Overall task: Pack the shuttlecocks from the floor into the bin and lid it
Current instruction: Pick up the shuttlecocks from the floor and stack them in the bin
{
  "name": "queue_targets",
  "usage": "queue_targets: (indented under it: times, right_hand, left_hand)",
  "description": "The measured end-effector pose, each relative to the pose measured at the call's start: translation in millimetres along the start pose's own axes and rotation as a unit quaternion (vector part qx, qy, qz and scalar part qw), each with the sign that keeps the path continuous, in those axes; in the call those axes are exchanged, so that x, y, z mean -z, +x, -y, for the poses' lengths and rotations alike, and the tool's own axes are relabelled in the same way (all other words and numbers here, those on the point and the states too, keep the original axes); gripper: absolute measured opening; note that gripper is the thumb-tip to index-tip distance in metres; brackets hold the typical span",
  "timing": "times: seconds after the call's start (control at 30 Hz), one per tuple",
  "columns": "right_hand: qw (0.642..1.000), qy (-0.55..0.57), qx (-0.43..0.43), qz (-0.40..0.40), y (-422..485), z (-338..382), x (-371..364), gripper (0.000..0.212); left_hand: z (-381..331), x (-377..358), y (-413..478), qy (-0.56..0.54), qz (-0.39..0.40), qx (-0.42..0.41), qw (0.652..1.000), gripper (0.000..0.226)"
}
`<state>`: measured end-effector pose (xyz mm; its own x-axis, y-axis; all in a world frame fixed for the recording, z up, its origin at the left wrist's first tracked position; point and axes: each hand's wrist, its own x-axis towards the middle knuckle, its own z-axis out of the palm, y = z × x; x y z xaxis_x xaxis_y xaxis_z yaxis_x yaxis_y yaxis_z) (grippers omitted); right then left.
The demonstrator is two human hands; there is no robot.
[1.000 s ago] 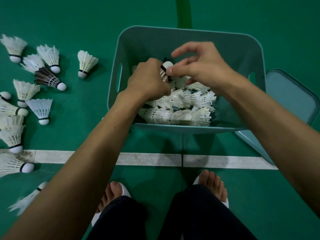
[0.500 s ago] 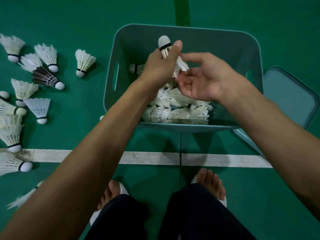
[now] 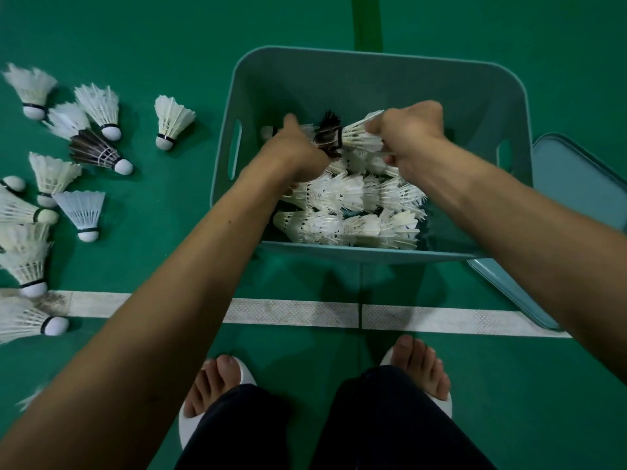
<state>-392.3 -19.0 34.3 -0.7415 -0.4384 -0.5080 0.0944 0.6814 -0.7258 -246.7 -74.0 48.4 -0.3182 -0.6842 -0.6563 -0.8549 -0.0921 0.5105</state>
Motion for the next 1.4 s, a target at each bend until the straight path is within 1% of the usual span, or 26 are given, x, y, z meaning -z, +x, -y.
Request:
queue_targets:
  times: [0.1, 0.17, 0.23, 0.3, 0.37, 0.43, 0.5, 0.57, 0.67, 0.73, 0.8, 0.87, 0.93, 1.0, 1.03, 1.07, 1.17, 1.23, 1.33, 1.37, 1.4]
  right_hand:
    - [0.999, -0.010, 0.002, 0.030, -1.7, -0.3, -17.7, 0.019]
    - [0.999, 0.004, -0.003, 0.035, -1.1, 0.9, -22.8, 0.018]
    - [0.998, 0.044, -0.015, 0.037, 1.7, 2.5, -22.5, 0.015]
    - [0.996, 0.072, -0.028, 0.036, 4.6, 1.5, -22.2, 0.016]
    - [0.994, 0.085, -0.042, 0.055, 4.3, -0.6, -25.0, 0.018]
    - [0.989, 0.108, -0.057, 0.078, 0.8, -0.1, -27.2, 0.022]
    - [0.987, 0.126, -0.057, 0.081, 1.5, 2.0, -27.3, 0.025]
    - [0.991, 0.112, -0.039, 0.069, 1.4, 4.8, -25.8, 0.026]
    - [0.999, 0.026, 0.019, 0.020, -4.2, 5.9, -24.6, 0.030]
    - [0.999, -0.006, 0.044, -0.004, -9.6, 4.6, -21.4, 0.033]
    - [0.998, -0.023, 0.058, -0.026, -11.3, 3.9, -15.3, 0.031]
    - [0.996, -0.035, 0.069, -0.053, -14.8, 2.6, -6.4, 0.030]
    - [0.992, -0.037, 0.096, -0.069, -24.6, 3.3, 0.8, 0.030]
    - [0.987, -0.024, 0.140, -0.070, -42.2, 6.6, 4.4, 0.022]
    - [0.984, -0.011, 0.164, -0.062, -54.5, 9.4, 4.9, 0.016]
    - [0.981, 0.007, 0.191, -0.045, -68.9, 12.9, 4.3, 0.016]
    - [0.959, 0.039, 0.281, 0.030, -120.9, 22.1, -8.0, 0.016]
    - [0.938, 0.020, 0.339, 0.072, -151.8, 25.5, -23.3, 0.013]
    - [0.899, -0.066, 0.406, 0.153, -188.8, 22.6, -53.1, 0.013]
    - [0.886, -0.102, 0.419, 0.172, -197.2, 21.1, -62.9, 0.013]
    - [0.874, -0.130, 0.428, 0.188, -203.3, 21.1, -71.7, 0.012]
  left_hand:
    - [2.2, -1.1, 9.5, -0.079, 0.013, 0.019, 0.997, 0.084]
    - [5.7, 0.5, 13.2, -0.095, -0.009, 0.002, 0.995, 0.078]
    - [9.2, 4.8, 15.2, -0.114, -0.048, -0.022, 0.992, 0.071]
    - [9.9, 7.4, 16.2, -0.143, -0.057, -0.029, 0.988, 0.065]
    - [8.4, 6.1, 16.5, -0.143, -0.031, -0.015, 0.989, 0.061]
    - [5.4, 2.3, 15.8, -0.112, 0.009, 0.003, 0.994, 0.058]
    - [2.8, 0.4, 15.5, -0.092, 0.017, 0.005, 0.996, 0.055]
    - [2.8, -0.8, 16.8, -0.079, 0.009, -0.003, 0.997, 0.053]
    - [3.9, 1.6, 13.2, -0.076, 0.014, -0.008, 0.997, 0.053]
    - [4.8, 5.3, 6.5, -0.082, 0.019, -0.004, 0.996, 0.059]
    - [6.1, 12.7, -2.6, -0.086, 0.017, -0.009, 0.996, 0.068]
    - [6.6, 22.6, -16.9, -0.081, 0.003, -0.027, 0.996, 0.070]
    - [7.2, 34.5, -33.2, -0.085, -0.019, -0.060, 0.994, 0.066]
    - [11.3, 48.3, -50.7, -0.106, -0.054, -0.103, 0.988, 0.055]
    - [16.5, 55.2, -58.7, -0.114, -0.081, -0.124, 0.982, 0.049]
    - [23.7, 61.5, -64.6, -0.122, -0.114, -0.144, 0.975, 0.043]
    - [55.9, 78.4, -73.6, -0.141, -0.220, -0.188, 0.947, 0.029]
    - [85.4, 86.4, -69.6, -0.145, -0.251, -0.169, 0.942, 0.024]
    - [135.2, 94.6, -57.1, -0.160, -0.253, -0.096, 0.949, 0.020]
    - [152.7, 94.2, -51.9, -0.146, -0.253, -0.079, 0.953, 0.021]
    - [167.8, 92.4, -48.1, -0.100, -0.245, -0.074, 0.962, 0.023]
